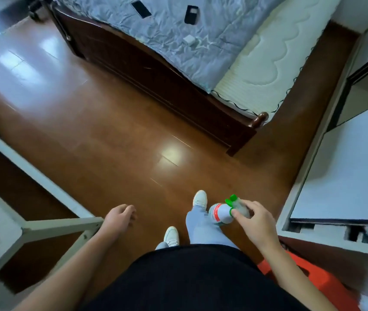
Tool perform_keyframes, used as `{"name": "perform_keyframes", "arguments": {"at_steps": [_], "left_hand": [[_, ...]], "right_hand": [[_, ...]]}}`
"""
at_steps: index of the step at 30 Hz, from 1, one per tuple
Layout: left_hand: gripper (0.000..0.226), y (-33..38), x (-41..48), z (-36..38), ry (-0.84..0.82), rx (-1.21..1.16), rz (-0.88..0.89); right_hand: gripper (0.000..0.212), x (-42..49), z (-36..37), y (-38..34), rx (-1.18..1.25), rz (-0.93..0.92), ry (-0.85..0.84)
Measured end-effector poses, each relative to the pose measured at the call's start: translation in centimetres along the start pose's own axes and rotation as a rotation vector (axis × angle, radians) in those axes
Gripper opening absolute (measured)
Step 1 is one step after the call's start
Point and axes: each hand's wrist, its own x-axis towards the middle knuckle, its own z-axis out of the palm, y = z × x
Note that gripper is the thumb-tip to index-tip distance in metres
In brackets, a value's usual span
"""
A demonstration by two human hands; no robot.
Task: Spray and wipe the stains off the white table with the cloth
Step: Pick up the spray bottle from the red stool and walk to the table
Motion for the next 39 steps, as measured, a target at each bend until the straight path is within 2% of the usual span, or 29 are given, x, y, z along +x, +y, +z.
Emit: {"name": "perform_keyframes", "arguments": {"at_steps": [9,13,19,23,29,32,35,39], "left_hand": [[0.03,-2.1,0.6,-3.9,0.202,-0.173,-0.255],[0.031,-2.9,-0.7,-3.0,0.34,-0.395,-0.405],[0.03,-4.3,-1.5,-1.7,0.42,-0.695,-0.618],[0.029,-4.3,0.1,-2.9,0.441,-0.71,-0.705],[0.03,-2.8,7.1,-10.7,0.428,-0.744,-0.677],[0.029,-0.4,11.3,-17.0,0.408,-0.699,-0.577],[0.029,2.3,14.5,-23.7,0.418,-0.647,-0.445],[0.029,4.7,16.8,-30.5,0.53,-0.675,-0.349]], "right_hand": [[0.024,16.1,3.0,-11.2,-0.099,-0.345,-0.364],[0.024,22.2,5.8,-17.7,-0.195,-0.535,-0.509],[0.029,27.7,11.3,-27.4,-0.251,-0.758,-0.651],[0.03,30.1,15.3,-32.6,-0.284,-0.808,-0.711],[0.021,32.5,19.8,-40.3,-0.284,-0.801,-0.697],[0.013,32.9,22.1,-44.4,-0.225,-0.759,-0.643],[0.028,33.5,24.7,-48.1,-0.205,-0.726,-0.613],[0.022,34.1,28.9,-54.2,-0.192,-0.799,-0.696]]}}
